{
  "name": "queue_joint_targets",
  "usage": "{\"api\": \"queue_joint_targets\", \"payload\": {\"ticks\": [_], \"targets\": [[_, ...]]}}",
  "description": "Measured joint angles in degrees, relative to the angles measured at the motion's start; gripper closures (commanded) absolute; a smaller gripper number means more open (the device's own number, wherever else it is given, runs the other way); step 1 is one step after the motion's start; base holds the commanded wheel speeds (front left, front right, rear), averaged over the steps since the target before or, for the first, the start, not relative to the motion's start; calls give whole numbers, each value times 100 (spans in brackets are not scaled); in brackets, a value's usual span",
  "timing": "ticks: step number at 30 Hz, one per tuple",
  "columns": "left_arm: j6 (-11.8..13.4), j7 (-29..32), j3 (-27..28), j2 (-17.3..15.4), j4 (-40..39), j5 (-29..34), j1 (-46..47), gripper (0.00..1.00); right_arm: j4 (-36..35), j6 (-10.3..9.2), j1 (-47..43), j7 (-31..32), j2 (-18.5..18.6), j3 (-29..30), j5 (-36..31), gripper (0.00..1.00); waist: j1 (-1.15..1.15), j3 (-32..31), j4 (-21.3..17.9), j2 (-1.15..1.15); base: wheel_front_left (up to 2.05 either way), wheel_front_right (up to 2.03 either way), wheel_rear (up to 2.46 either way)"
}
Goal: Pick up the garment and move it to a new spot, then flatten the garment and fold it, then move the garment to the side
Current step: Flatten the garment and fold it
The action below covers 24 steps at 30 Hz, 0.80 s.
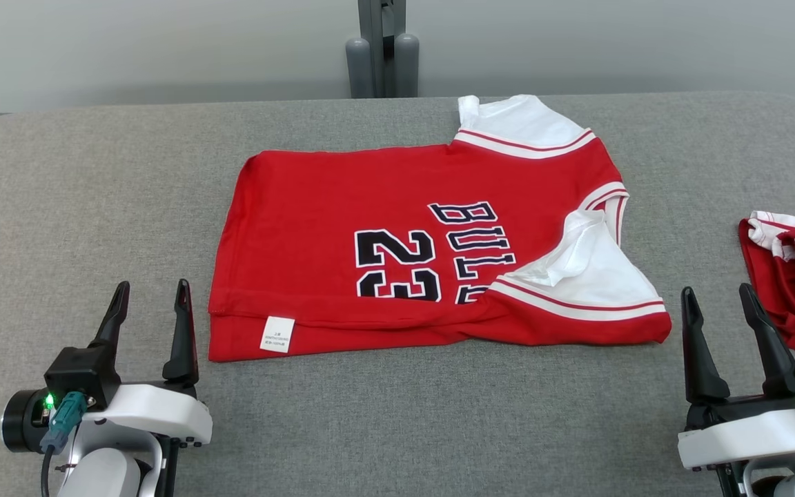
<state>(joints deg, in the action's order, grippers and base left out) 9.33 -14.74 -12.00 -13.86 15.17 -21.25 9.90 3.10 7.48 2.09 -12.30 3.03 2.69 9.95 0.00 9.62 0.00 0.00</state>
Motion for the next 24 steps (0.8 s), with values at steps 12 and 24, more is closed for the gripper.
{"api": "queue_joint_targets", "payload": {"ticks": [12, 24], "targets": [[-12, -10, 5, 11, 76, 35, 5, 0, 40, 0, 6, 29, -14, -4, 56, 0, 0, 15, 31, 0, 0, 0, 0], [-186, 571, -222, 41, 419, -121, 78, 0, 1013, 0, 503, 320, -18, 33, -90, 0, 0, 353, 51, 0, 0, 0, 0]]}}
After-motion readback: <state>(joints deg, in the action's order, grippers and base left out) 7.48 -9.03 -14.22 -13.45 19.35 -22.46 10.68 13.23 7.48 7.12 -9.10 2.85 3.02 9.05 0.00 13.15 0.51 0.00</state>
